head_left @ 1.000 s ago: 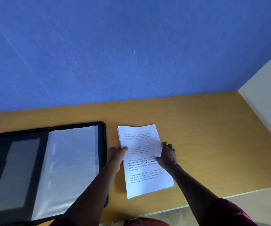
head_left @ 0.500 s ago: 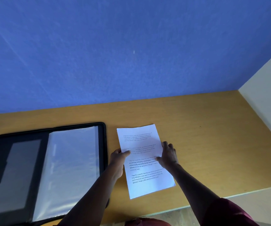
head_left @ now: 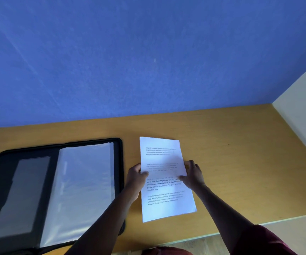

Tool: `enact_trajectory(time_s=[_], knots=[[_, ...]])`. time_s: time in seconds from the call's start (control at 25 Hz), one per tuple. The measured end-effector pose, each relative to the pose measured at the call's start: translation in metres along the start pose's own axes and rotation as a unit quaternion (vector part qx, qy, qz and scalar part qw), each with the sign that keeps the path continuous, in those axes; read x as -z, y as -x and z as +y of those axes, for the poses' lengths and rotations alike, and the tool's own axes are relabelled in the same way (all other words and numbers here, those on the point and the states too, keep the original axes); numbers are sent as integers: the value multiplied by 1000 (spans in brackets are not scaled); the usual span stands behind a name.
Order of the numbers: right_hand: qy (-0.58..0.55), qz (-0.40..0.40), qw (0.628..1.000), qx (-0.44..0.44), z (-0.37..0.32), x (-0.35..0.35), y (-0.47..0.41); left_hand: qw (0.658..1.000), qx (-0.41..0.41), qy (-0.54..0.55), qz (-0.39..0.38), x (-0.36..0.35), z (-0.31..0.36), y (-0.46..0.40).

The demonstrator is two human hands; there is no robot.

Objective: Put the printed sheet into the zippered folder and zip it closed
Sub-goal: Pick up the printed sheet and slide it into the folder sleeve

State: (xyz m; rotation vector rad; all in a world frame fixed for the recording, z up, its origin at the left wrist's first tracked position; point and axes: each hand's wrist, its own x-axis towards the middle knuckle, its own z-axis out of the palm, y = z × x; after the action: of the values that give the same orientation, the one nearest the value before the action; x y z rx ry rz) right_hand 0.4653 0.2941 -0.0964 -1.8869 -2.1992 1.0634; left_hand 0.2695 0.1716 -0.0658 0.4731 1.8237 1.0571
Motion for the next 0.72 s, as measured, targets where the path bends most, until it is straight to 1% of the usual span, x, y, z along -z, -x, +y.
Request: enact_trajectory(time_s=[0.08, 0.16, 0.24, 0.32, 0.4, 0.52, 0.6, 0.72], knots=[[-114, -3, 993, -40, -2, 4, -3, 998, -49, -27, -15, 8, 10, 3], [-264, -46, 961, -71, -7, 12, -6, 995, -93, -39, -26, 18, 20, 4], [-381, -82, 918, -69, -15, 21, -7, 991, -126, -40, -24, 28, 31, 5], [-448, -73, 891, -31, -31, 31, -6, 985, -166, -46, -2, 37, 42, 7], [-476, -50, 878, 29, -51, 39, -4, 977, -206, -46, 41, 44, 51, 9], [-480, -26, 871, 99, -74, 47, 0, 967, -229, -20, 109, 49, 59, 14], [-466, -16, 877, 116, -79, 46, 4, 964, -231, -14, 128, 51, 57, 17], [-428, -7, 895, 124, -75, 36, 13, 965, -226, -27, 134, 53, 45, 19]])
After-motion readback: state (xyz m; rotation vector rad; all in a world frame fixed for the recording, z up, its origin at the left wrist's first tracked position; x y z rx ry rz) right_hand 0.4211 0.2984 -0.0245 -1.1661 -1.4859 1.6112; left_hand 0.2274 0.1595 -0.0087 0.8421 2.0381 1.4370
